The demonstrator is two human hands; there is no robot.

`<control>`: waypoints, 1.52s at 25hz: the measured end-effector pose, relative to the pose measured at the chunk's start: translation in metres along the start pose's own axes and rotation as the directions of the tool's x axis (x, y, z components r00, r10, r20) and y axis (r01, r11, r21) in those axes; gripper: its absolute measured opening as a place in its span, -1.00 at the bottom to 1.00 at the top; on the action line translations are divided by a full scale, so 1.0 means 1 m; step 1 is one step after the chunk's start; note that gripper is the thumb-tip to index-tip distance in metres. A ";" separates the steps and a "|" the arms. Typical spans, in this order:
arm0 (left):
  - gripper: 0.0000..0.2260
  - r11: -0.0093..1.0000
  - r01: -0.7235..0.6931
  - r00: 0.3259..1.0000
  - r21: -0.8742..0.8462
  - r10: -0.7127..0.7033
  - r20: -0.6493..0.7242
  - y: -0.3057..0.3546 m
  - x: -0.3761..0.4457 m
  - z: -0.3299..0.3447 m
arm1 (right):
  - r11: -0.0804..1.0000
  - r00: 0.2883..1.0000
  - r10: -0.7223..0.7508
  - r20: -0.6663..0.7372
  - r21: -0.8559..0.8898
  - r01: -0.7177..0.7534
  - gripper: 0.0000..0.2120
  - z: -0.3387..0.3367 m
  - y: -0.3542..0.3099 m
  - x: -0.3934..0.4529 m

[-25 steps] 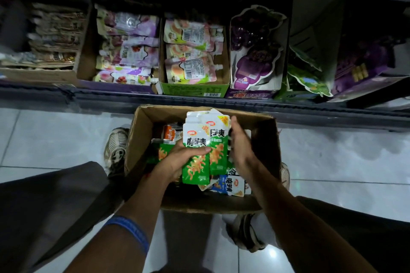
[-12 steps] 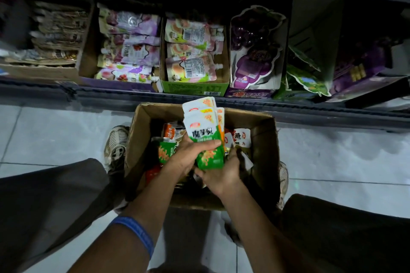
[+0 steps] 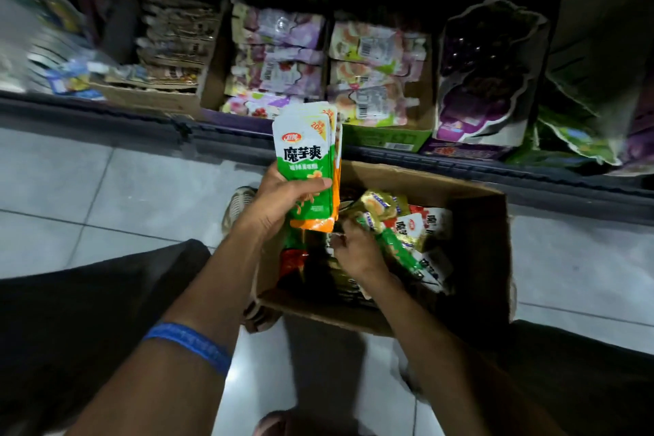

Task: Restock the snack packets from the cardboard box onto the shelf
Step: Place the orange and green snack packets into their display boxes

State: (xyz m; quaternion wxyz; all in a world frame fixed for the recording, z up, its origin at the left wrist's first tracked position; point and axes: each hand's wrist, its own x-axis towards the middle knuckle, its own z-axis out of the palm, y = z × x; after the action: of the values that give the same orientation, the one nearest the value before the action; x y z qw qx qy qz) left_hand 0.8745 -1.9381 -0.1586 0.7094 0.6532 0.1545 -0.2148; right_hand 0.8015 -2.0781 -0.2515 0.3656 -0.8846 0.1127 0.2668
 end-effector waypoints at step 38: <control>-0.77 0.947 -0.288 0.928 -0.145 0.313 0.202 0.177 -0.111 0.158 | 0.283 0.756 0.055 -0.652 0.736 0.615 -0.81 -0.325 -0.123 -0.186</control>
State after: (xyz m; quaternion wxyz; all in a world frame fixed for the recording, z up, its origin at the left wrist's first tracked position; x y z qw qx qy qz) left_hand 0.8587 -2.0741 0.0647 0.7824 0.6000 -0.0161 -0.1660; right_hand 0.8221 -2.2202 0.1157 0.7922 -0.5507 0.1770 -0.1946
